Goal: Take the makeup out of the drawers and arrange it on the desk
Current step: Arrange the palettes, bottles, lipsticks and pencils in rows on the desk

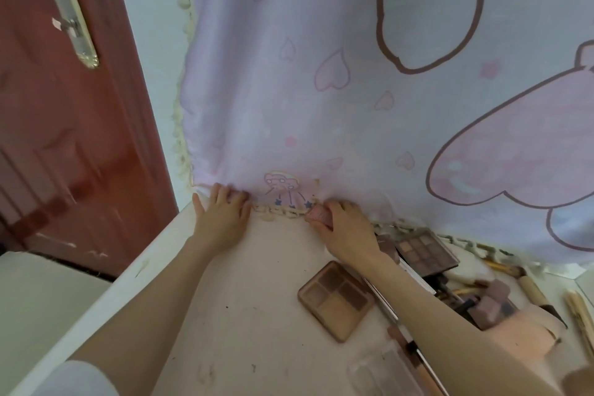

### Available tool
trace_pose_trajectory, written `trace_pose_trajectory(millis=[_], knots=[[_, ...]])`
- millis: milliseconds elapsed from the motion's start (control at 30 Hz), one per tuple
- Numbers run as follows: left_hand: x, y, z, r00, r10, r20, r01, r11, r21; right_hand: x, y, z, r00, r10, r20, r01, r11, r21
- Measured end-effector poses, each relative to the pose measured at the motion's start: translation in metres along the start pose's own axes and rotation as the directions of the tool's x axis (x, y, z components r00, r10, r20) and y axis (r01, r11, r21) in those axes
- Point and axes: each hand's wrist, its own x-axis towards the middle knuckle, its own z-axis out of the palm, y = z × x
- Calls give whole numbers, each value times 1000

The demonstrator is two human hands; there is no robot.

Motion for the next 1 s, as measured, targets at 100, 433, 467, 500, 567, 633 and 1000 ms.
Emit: trace_pose_trajectory(millis=[100, 433, 467, 500, 567, 633, 1000], knots=[[-8, 3, 0, 999, 29, -30, -30, 999, -15, -5, -5, -3, 999, 9, -38, -8, 999, 33], [-82, 59, -51, 934, 346, -87, -342, 801, -490, -52, -28, -46, 897, 22, 441, -441, 0, 897], [-90, 66, -59, 928, 365, -71, -348, 787, -509, -58, -30, -50, 888, -12, 459, -460, -18, 888], [-98, 72, -68, 919, 388, -68, -366, 776, -514, -63, -32, -55, 881, -47, 471, -473, -39, 880], [-111, 84, -86, 893, 440, -91, -425, 763, -487, -72, -36, -67, 876, -122, 466, -477, -91, 874], [-121, 95, -106, 876, 465, -124, -467, 761, -451, -80, -38, -80, 875, -202, 440, -472, -154, 868], [-161, 154, -199, 800, 583, -145, -592, 724, -355, -121, -26, -165, 857, -439, 270, -382, -189, 905]])
